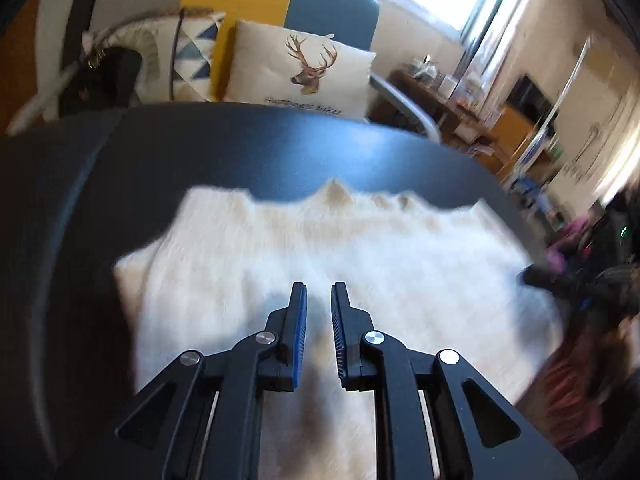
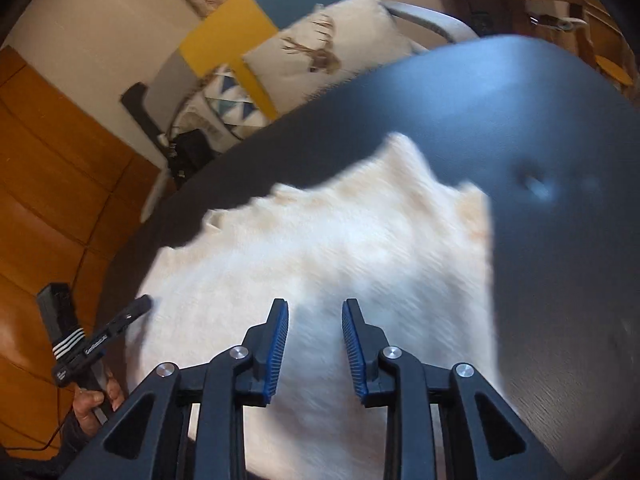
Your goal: Fold clothes
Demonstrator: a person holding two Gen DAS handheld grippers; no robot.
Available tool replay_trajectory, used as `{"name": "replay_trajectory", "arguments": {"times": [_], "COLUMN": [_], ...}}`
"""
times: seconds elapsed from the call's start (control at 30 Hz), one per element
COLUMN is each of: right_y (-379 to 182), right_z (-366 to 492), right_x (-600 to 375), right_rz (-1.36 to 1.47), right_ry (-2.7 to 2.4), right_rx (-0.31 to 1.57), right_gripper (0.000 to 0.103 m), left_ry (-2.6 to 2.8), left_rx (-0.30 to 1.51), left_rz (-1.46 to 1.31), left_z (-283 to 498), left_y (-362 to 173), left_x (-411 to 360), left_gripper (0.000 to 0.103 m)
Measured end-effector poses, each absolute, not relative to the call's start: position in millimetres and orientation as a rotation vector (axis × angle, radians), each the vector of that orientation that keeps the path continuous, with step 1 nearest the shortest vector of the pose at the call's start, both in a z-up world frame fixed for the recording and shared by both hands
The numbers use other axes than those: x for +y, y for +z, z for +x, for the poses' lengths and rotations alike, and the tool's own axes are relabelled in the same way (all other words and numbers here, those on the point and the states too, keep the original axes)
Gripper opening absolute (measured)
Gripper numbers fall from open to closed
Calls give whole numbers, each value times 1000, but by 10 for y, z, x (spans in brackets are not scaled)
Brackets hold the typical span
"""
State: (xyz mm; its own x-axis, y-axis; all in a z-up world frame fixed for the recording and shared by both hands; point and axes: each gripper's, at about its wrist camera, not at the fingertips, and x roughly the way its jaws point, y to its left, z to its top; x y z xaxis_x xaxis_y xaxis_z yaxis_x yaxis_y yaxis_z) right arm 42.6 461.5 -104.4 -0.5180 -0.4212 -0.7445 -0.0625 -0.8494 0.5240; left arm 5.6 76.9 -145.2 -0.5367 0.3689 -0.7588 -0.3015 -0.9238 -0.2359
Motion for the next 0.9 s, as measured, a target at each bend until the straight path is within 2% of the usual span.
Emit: {"name": "replay_trajectory", "arguments": {"times": [0.03, 0.17, 0.2, 0.23, 0.27, 0.33, 0.37, 0.43, 0.47, 0.67, 0.8, 0.9], "right_y": [-1128, -1137, -1053, -963, -893, -865, -890, -1083, -1193, -968, -1143, -1033], "right_z": [457, 599, 645, 701, 762, 854, 871, 849, 833, 1116, 1236, 1243], "right_x": [4701, 4944, 4958, 4964, 4970, 4975, 4923, 4833, 4806, 4991, 4951, 4964], "right_rz": [1427, 1407, 1392, 1371, 1349, 1326, 1355, 1549, 1651, 1537, 1614, 1575], "right_ry": [-2467, -2458, -2486, -2509, -2507, -2454, -2447, -2484, -2489, -2547, -2508, -2531], "right_rx": [-771, -939, -916, -883, -865, -868, -815, -651, -585, -691, -602, -688], "right_gripper": [18, 20, 28, 31, 31, 31, 31, 29, 25, 26, 26, 29], "left_ry": [2456, 2465, 2469, 2470, 2471, 2472, 2473, 2475, 2476, 2492, 2511, 2526], "left_rx": [-98, -166, -181, -187, -193, -204, -210, -221, -227, -244, -175, -179], "left_rz": [-1251, -1248, -1245, -1245, -1245, -1245, -1246, -1246, -1246, -1237, -1250, -1239], "left_z": [48, 16, 40, 71, 103, 167, 199, 263, 295, 558, 744, 802], "left_y": [-1544, -1444, -1412, -1407, -1402, -1392, -1387, -1377, -1372, -1322, -1498, -1482], "left_x": [763, 694, 673, 658, 643, 612, 597, 566, 551, 459, 432, 402], "left_gripper": [14, 14, 14, 14, 14, 24, 24, 24, 24, 24, 24, 24]}}
